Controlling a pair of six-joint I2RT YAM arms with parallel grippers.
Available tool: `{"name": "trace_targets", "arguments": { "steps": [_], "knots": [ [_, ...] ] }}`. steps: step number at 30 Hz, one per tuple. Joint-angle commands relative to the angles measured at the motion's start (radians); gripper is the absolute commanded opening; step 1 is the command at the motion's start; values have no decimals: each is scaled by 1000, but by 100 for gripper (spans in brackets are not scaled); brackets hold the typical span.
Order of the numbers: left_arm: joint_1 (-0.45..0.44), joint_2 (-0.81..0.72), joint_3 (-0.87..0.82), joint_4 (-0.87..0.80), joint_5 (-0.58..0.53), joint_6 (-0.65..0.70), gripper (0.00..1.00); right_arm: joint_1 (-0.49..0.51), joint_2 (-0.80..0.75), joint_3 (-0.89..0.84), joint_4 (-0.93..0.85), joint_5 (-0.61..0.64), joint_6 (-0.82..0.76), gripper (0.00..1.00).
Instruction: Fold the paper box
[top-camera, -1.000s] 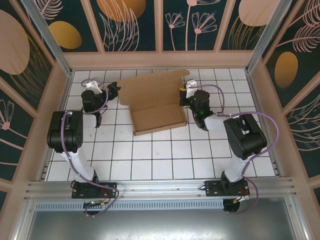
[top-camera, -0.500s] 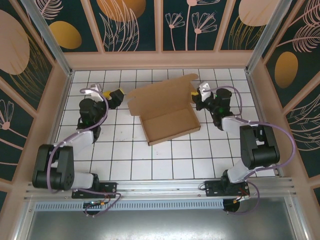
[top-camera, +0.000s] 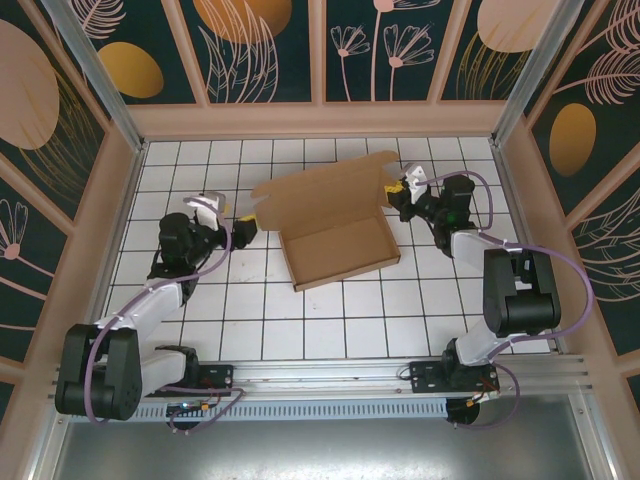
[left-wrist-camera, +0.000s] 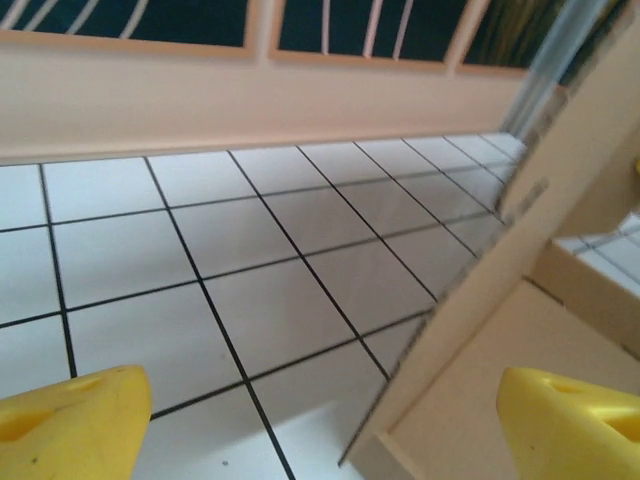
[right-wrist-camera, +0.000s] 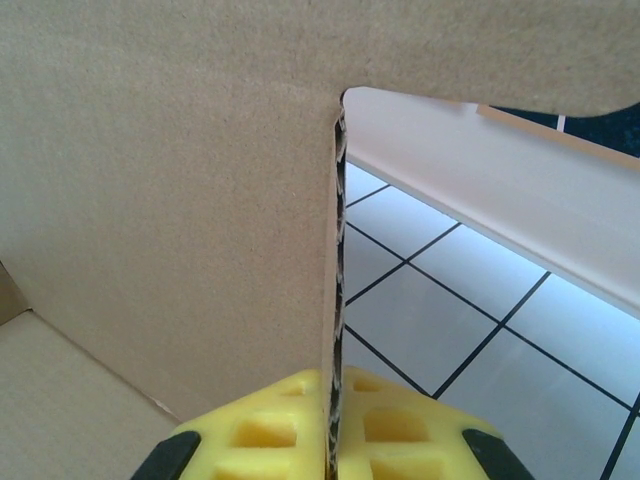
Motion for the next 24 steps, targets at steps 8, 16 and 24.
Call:
{"name": "trace_targets", "arguments": {
  "steps": [8,16,24],
  "knots": [
    [-4,143,78,4,82,178,91,5,-1,6,56,-18,30,10],
    [-3,275,167,52,182,149,77,25,-1,3,19,-5,22,12],
    [-12,318,199,86,239,121,41,43,5,12,-21,10,12,12]
  ]
}}
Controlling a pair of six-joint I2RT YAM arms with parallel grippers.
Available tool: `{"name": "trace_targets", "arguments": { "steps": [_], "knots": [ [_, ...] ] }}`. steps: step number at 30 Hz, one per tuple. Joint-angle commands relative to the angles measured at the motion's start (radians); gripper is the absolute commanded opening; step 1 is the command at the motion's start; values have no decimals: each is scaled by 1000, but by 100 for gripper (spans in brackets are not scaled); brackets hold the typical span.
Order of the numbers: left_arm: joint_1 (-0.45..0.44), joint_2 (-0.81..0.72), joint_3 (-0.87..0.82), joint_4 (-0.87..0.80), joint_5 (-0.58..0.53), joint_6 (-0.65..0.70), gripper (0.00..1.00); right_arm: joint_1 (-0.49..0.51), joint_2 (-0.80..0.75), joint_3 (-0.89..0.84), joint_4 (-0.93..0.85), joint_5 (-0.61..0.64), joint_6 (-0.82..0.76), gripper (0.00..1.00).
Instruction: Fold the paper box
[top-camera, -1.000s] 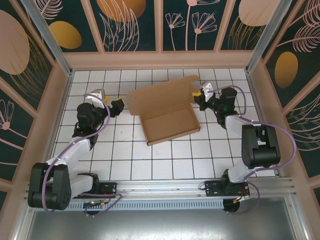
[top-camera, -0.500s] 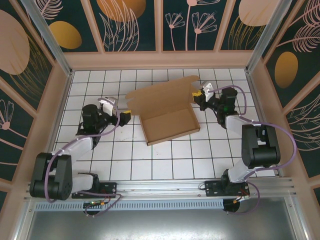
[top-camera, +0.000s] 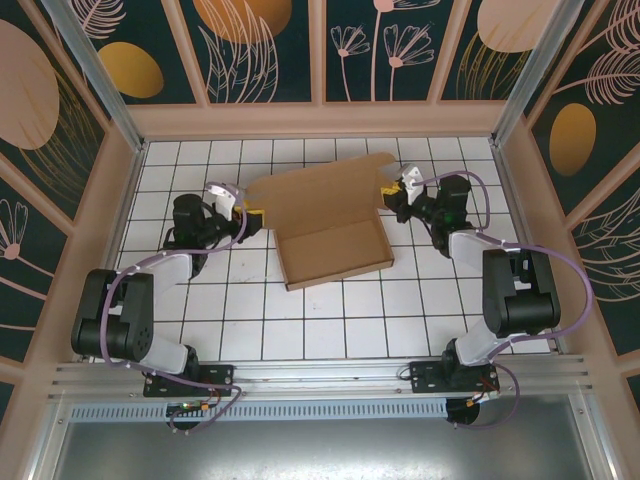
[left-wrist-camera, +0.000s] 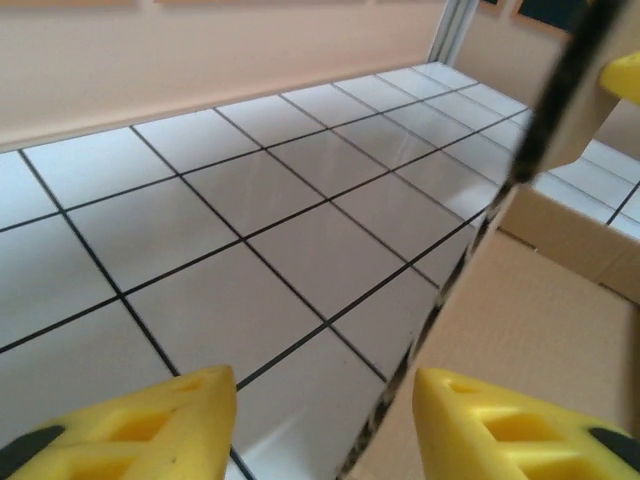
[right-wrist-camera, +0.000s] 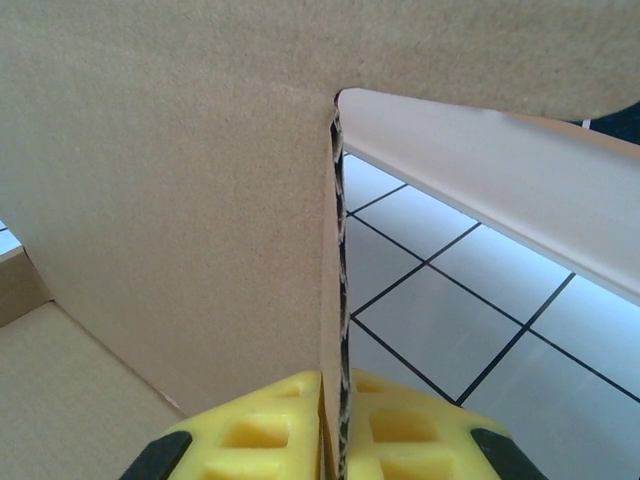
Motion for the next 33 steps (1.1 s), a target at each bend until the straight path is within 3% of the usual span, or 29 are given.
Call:
{"name": "trace_targets", "arguments": {
  "steps": [1,8,13,17,22,28,33],
  "knots": [
    [-9,14,34,42,41,-5,34,20,6,15,-15,13,0,12],
    [-23,-32,32,45,-131,-31,0,76,-9,3,-6,110,27,12],
    [-62,-101,-42,129,-353,-86,0,161,-29,-12,22,263,65,12],
    [-98,-137,-85,181,-494,-131,2,223,-45,-40,91,416,183,12],
    [-130,-106,-66,193,-543,-196,3,285,-49,-77,201,522,381,16],
    [-171,-68,-43,213,-562,-233,3,400,-16,-46,202,650,360,17],
    [-175,-48,-49,242,-560,-264,6,422,17,-24,193,662,405,17]
  ]
}}
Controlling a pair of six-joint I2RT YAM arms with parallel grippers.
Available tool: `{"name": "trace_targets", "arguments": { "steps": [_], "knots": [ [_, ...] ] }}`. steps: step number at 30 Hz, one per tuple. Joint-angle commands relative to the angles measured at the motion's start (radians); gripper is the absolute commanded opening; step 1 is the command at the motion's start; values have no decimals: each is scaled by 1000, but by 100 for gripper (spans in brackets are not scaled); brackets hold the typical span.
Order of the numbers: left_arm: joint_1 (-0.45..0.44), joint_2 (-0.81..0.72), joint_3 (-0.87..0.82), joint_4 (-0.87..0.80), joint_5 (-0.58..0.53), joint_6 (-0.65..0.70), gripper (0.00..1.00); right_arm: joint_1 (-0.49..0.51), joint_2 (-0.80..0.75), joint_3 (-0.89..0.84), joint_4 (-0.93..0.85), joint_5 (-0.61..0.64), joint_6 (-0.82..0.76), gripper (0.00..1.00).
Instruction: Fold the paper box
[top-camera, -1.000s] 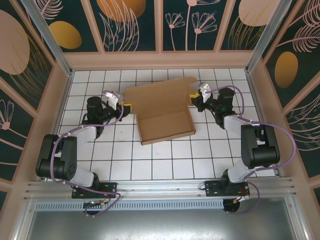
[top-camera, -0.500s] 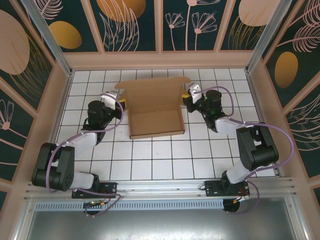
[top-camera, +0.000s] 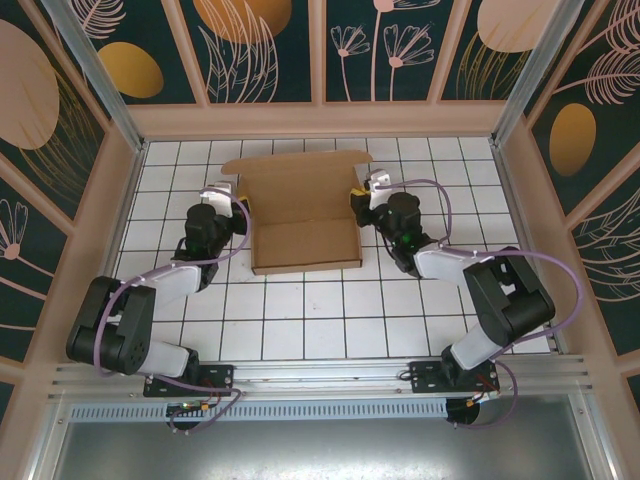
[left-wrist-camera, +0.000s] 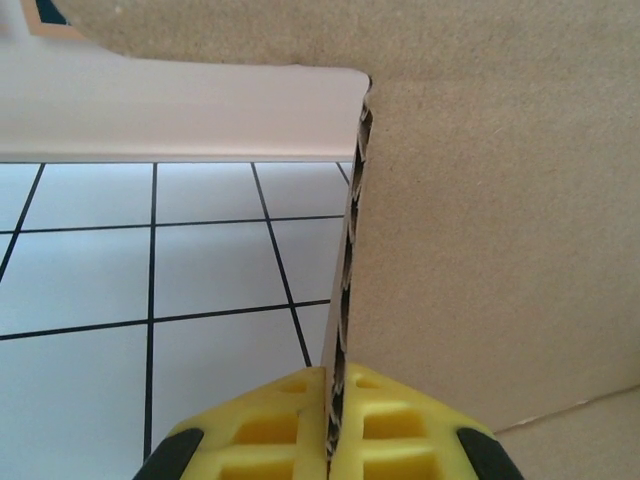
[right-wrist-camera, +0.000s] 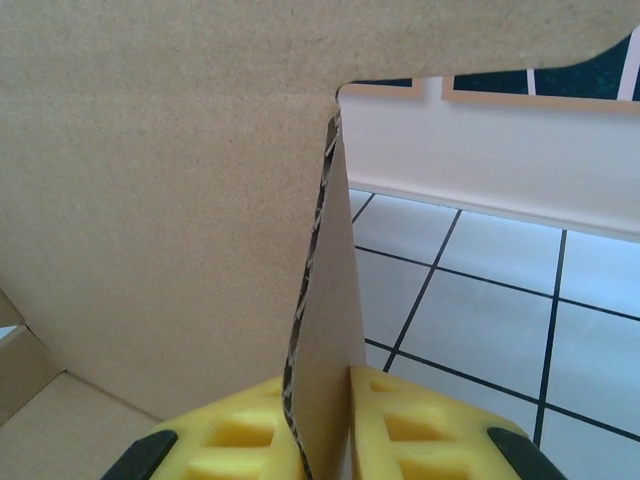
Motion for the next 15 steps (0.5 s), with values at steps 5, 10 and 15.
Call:
{"name": "trace_targets", "arguments": {
  "steps": [5,10,15],
  "knots": [
    [-35,6,16,142,71,-74,10,37,64,47,2,54,57,20],
    [-35,8,4,166,63,-89,10,69,100,48,38,106,126,26],
    [-36,13,-12,211,44,-145,10,137,143,62,85,325,195,26]
  ]
}}
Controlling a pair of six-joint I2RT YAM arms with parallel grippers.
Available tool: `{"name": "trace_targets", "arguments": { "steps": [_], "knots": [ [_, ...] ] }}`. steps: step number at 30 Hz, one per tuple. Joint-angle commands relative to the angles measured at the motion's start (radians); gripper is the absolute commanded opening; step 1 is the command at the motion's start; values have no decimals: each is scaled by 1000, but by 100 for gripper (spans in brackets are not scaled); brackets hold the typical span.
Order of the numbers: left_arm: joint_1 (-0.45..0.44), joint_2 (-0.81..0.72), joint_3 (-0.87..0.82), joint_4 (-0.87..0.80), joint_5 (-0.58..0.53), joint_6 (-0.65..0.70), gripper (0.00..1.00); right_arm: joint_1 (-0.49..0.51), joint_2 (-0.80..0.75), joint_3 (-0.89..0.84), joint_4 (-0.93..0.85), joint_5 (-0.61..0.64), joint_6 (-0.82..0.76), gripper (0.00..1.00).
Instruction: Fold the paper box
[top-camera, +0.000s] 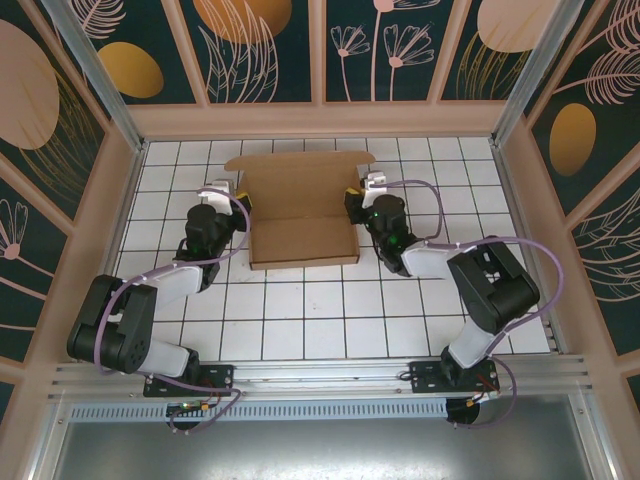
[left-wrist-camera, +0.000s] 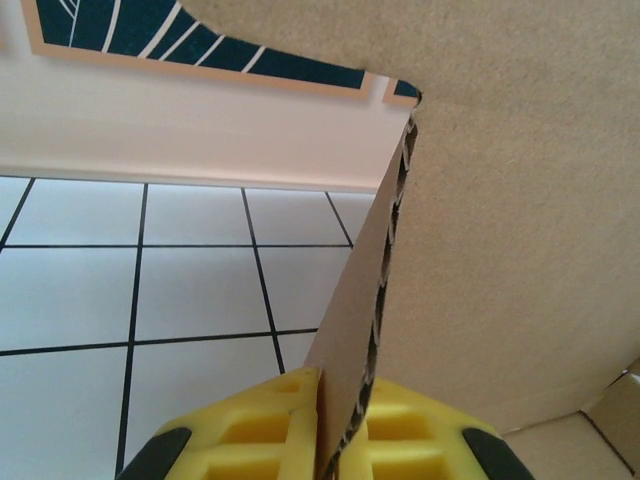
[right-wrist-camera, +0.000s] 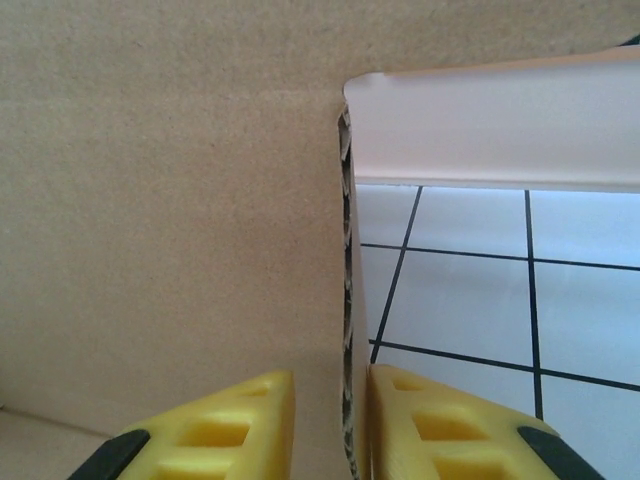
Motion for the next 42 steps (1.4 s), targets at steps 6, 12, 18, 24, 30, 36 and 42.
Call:
{"name": "trace_targets", "arguments": {
  "steps": [6,12,18,24,30,36,42],
  "knots": [
    [-25,17,-28,162,28,-113,10,149,105,71,79,362,140,24],
    [-56,23,-18,150,-65,-143,14,167,142,151,47,349,147,22],
    [-89,6,27,40,-127,-73,30,174,144,176,-7,360,67,19],
    [-89,-63,0,-9,-203,18,41,116,93,145,-64,349,-29,11],
    [-88,-64,14,-40,-168,62,39,45,52,97,-55,280,-89,1],
    [-75,-56,23,-74,-142,100,42,-22,10,55,-52,171,-138,0],
    [-62,-57,17,-75,-66,130,43,-61,-18,14,-37,141,-152,0]
  ]
}}
